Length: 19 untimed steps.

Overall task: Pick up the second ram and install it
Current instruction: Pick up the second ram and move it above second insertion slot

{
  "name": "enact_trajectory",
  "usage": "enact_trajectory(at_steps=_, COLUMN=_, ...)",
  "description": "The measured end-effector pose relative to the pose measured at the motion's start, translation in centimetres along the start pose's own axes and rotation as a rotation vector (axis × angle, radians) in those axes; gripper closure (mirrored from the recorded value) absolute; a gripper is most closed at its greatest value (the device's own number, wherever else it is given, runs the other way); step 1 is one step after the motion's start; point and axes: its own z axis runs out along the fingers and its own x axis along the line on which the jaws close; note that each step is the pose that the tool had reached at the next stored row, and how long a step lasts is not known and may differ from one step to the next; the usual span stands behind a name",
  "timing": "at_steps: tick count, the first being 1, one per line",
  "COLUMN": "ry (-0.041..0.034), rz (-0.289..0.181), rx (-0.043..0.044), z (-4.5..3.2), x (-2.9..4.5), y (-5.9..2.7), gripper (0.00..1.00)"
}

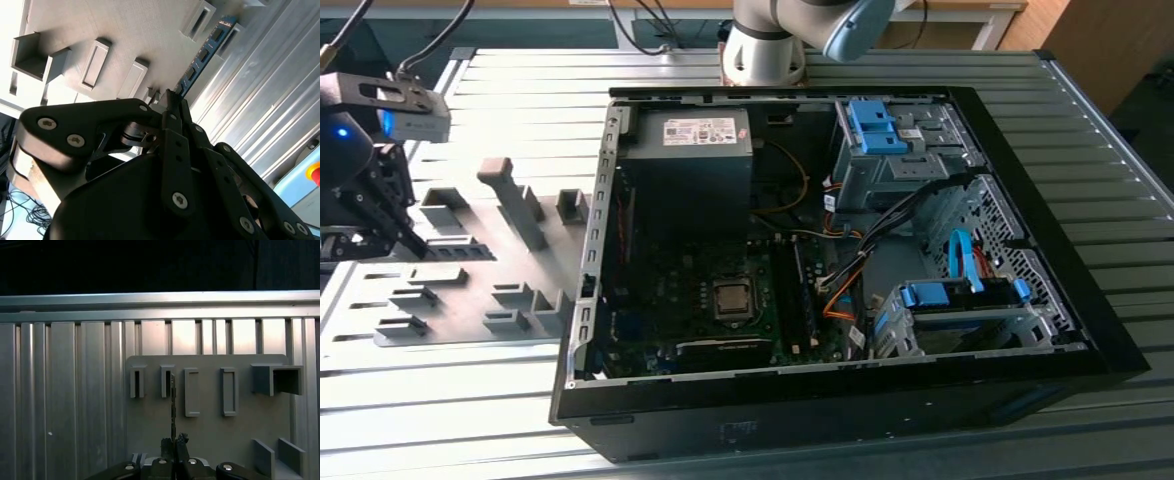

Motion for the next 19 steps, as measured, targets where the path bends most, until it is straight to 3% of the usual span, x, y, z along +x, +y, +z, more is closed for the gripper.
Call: enact_trajectory(at_steps=19, ry=0.0000, rz=0.000, rx=0.0000, z=-2.70, x=-0.04, y=-0.01, gripper=0.86)
